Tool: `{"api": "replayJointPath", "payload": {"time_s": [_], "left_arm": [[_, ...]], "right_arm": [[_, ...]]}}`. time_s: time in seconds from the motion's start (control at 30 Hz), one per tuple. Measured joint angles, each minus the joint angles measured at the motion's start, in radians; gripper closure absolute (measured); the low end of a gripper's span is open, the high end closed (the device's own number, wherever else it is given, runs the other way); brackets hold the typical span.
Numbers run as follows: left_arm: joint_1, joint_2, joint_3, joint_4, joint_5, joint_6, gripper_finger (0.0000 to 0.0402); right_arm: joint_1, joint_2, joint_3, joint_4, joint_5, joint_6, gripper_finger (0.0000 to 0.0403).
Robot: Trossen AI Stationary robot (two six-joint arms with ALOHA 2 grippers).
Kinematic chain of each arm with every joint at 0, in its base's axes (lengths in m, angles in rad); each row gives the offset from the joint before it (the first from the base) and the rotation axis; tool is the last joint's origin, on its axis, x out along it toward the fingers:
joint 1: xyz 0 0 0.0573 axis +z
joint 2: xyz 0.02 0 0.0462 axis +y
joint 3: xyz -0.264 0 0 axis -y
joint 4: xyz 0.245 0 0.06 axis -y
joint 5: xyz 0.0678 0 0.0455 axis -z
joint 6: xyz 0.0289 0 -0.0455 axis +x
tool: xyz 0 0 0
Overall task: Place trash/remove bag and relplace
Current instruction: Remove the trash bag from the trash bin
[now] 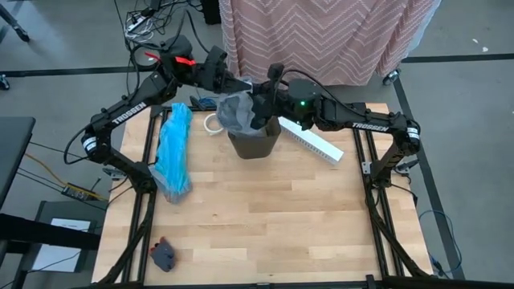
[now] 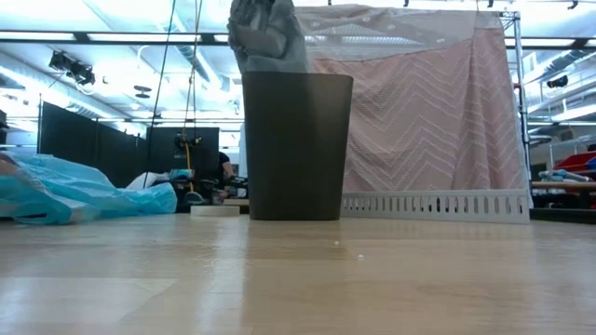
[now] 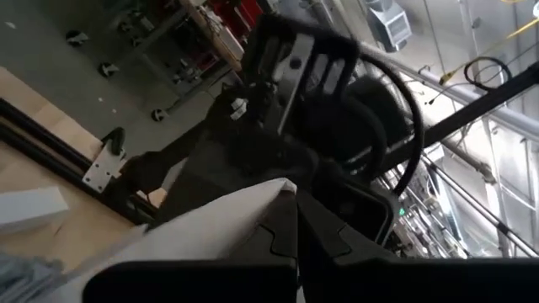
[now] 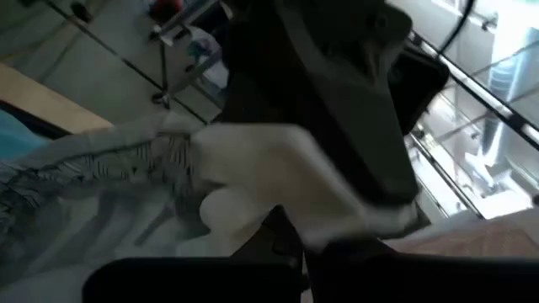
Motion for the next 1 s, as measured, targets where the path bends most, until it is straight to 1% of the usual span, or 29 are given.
{"api": "replayJointPath", "payload": {"time_s": [0.13, 0.2, 0.3, 0.47, 0.63, 0.73, 0.87, 1.0], "left_arm": [[-0.015, 0.006, 0.000, -0.001, -0.034, 0.020, 0.0401], [-0.023, 0.006, 0.000, 0.049, -0.077, 0.009, 0.0401], [-0.041, 0.006, 0.000, 0.136, -0.105, -0.023, 0.0401], [-0.051, 0.006, 0.000, 0.141, -0.121, -0.022, 0.0401], [-0.071, 0.011, 0.000, 0.147, -0.128, -0.024, 0.0401], [-0.071, 0.013, 0.000, 0.145, -0.122, -0.025, 0.0401], [-0.070, 0.016, 0.000, 0.138, -0.129, -0.026, 0.0401], [-0.069, 0.015, 0.000, 0.138, -0.115, -0.028, 0.0401]], "right_arm": [[0.000, 0.000, 0.000, -0.006, -0.012, 0.021, 0.0403], [-0.001, 0.000, 0.000, -0.009, -0.037, 0.040, 0.0403], [0.000, 0.000, 0.000, -0.003, -0.076, 0.078, 0.0403], [0.001, 0.000, 0.000, 0.034, -0.087, 0.084, 0.0403], [0.000, 0.000, 0.000, 0.030, -0.106, 0.109, 0.0403], [0.001, -0.002, 0.000, 0.003, -0.143, 0.141, 0.0403], [0.003, -0.001, 0.000, -0.066, -0.225, 0.167, 0.0403], [0.008, 0.005, 0.000, -0.128, -0.231, 0.172, 0.0403]]}}
